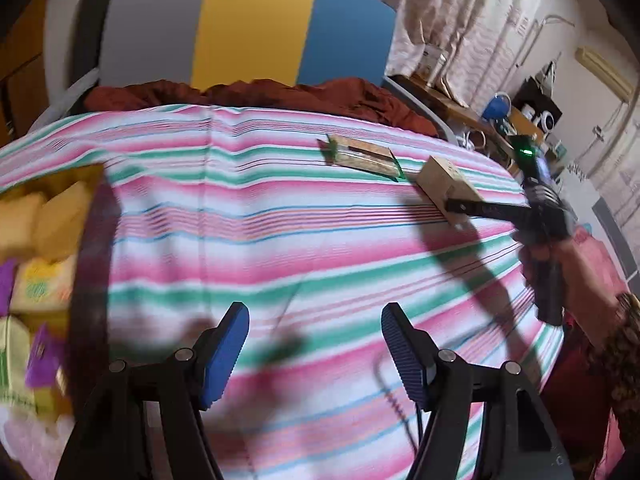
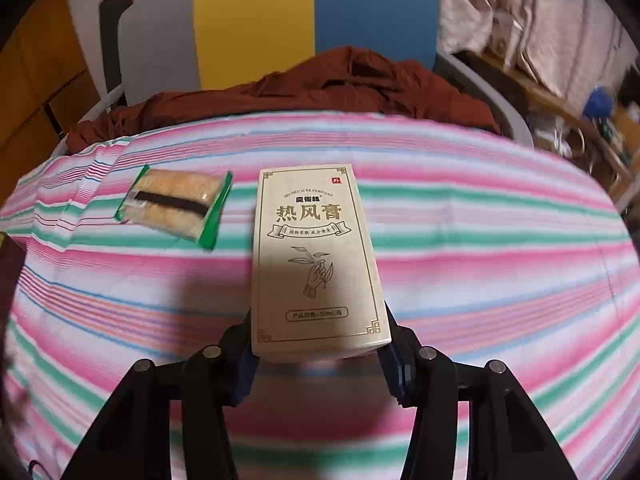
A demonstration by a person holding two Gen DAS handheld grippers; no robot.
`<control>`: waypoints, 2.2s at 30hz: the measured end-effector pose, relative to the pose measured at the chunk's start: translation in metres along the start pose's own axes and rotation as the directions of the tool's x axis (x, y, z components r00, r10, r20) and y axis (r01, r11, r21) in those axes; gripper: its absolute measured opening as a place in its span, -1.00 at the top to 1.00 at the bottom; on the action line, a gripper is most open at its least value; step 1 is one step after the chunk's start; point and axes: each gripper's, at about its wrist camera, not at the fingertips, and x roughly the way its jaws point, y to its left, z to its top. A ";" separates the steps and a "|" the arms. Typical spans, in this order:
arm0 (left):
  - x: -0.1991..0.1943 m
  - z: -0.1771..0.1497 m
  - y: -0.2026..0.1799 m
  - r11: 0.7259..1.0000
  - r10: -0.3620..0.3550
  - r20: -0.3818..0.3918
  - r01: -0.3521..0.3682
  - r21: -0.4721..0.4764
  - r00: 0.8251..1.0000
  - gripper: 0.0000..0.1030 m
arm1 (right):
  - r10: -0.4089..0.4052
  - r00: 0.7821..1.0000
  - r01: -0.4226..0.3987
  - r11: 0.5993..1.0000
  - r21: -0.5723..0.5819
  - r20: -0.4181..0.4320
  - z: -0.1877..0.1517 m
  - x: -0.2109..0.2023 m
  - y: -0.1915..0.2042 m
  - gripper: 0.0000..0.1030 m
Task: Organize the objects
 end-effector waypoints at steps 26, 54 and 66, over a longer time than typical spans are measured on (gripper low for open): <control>0.160 0.146 -0.046 0.999 0.001 -0.047 0.001 0.033 0.999 -0.39 | -0.059 0.995 0.064 0.996 0.065 -0.075 -0.050 -0.032 -0.001 0.00; 0.203 0.152 -0.116 0.858 0.140 -0.055 -0.093 0.506 0.989 -0.61 | -0.047 0.994 0.061 0.987 0.151 -0.097 -0.048 -0.037 -0.017 0.00; 0.212 0.155 -0.129 0.894 0.104 -0.067 -0.064 0.444 0.992 -0.22 | -0.041 0.995 0.057 0.985 0.163 -0.095 -0.045 -0.034 -0.022 0.00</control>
